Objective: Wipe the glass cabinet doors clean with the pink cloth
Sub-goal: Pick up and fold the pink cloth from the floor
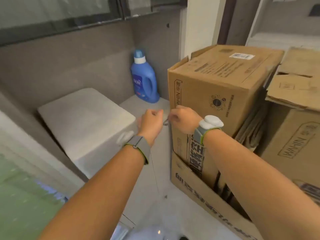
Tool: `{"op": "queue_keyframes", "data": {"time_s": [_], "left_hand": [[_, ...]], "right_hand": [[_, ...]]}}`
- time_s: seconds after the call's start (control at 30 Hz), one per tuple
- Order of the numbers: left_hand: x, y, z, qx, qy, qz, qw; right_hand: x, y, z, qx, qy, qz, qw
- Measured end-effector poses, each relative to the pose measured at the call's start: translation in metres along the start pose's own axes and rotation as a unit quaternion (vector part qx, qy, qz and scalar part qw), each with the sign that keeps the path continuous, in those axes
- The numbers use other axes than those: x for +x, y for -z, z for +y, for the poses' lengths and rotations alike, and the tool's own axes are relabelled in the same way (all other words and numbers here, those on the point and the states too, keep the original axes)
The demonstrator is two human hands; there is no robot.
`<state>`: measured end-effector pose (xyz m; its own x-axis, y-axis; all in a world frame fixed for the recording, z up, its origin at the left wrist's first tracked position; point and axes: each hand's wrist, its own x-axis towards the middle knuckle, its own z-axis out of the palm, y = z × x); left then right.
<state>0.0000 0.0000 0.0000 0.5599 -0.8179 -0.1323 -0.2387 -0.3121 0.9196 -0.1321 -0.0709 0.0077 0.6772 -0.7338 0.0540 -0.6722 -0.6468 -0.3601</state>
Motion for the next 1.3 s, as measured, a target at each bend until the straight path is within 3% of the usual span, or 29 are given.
{"op": "queue_keyframes", "data": {"time_s": [0.17, 0.33, 0.47, 0.7, 0.9, 1.03, 1.3], "left_hand": [[0.035, -0.035, -0.016, -0.083, 0.147, 0.010, 0.986], [0.058, -0.046, -0.035, -0.103, 0.216, 0.107, 0.965], [0.067, -0.055, -0.047, -0.124, 0.251, 0.139, 0.950], [0.087, -0.056, -0.064, -0.172, 0.262, 0.152, 0.937], [0.091, -0.052, -0.072, -0.209, 0.250, 0.176, 0.929], [0.089, -0.051, -0.071, -0.231, 0.255, 0.173, 0.923], [0.060, -0.061, -0.072, -0.227, 0.211, 0.167, 0.936]], "right_hand": [[0.041, -0.022, 0.030, 0.000, 0.027, -0.050, 0.998], [0.074, -0.051, 0.041, 0.039, 0.062, -0.053, 0.996], [0.100, -0.082, 0.044, 0.073, 0.065, -0.065, 0.993], [0.150, -0.114, 0.041, 0.100, -0.013, -0.101, 0.990], [0.158, -0.132, 0.036, 0.033, -0.057, -0.062, 0.996], [0.160, -0.134, 0.042, 0.020, -0.067, -0.075, 0.995], [0.132, -0.123, 0.047, 0.249, -0.124, -0.072, 0.958]]}}
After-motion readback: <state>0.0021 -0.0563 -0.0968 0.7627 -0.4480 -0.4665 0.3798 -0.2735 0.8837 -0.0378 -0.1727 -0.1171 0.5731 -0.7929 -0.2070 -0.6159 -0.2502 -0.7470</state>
